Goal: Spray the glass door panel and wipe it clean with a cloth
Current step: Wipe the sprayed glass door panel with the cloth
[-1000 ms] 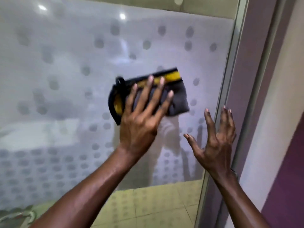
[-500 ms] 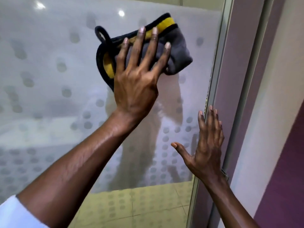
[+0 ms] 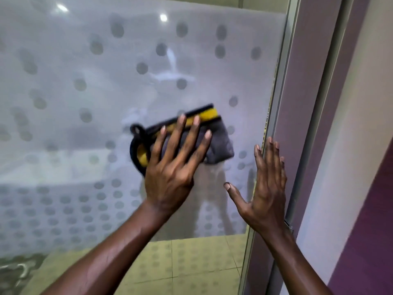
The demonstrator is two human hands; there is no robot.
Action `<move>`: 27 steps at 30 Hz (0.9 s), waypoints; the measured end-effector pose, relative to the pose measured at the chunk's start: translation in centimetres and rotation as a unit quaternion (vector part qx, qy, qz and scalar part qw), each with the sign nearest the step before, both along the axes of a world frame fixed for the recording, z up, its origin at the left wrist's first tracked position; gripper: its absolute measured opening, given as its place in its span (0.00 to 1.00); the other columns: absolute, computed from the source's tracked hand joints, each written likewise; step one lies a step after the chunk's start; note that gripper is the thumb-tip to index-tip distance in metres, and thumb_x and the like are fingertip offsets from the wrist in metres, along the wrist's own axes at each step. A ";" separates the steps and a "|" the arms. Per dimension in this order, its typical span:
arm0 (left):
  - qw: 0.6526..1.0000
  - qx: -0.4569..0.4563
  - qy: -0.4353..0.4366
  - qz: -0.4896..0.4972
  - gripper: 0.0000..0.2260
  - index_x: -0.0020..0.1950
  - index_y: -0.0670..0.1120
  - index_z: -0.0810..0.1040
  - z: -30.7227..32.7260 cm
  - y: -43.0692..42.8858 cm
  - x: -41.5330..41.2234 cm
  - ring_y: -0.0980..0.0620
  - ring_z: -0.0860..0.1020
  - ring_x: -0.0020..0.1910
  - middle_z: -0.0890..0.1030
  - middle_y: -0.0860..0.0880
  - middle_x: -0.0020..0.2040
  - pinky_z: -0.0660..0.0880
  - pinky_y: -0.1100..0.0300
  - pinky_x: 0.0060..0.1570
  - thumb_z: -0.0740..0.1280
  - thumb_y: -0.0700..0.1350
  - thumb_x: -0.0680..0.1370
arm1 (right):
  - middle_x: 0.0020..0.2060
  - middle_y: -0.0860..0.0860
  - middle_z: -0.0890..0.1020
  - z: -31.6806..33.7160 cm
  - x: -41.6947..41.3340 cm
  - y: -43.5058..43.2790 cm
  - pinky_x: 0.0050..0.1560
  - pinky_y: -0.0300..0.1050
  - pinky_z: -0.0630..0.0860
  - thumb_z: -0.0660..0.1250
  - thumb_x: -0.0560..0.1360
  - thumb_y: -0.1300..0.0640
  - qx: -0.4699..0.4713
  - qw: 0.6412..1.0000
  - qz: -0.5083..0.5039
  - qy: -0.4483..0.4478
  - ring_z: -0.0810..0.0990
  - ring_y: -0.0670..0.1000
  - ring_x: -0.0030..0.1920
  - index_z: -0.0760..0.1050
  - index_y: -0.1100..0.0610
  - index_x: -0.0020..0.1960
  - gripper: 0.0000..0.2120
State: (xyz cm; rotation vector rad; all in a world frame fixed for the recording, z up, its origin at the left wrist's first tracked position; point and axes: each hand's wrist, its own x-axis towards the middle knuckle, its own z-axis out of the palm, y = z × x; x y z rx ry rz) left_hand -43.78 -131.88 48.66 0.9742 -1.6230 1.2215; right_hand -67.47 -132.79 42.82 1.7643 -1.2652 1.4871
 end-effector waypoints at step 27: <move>0.992 -0.062 -0.105 -0.018 0.29 0.85 0.50 0.74 16.4 -3.1 -4.4 0.37 0.69 0.86 0.72 0.43 0.86 0.68 0.35 0.84 0.59 0.34 0.85 | 0.91 0.59 0.52 -0.2 -0.8 -0.2 0.90 0.66 0.51 0.76 0.78 0.39 0.006 1.000 0.019 0.005 0.49 0.61 0.91 0.56 0.57 0.89 0.50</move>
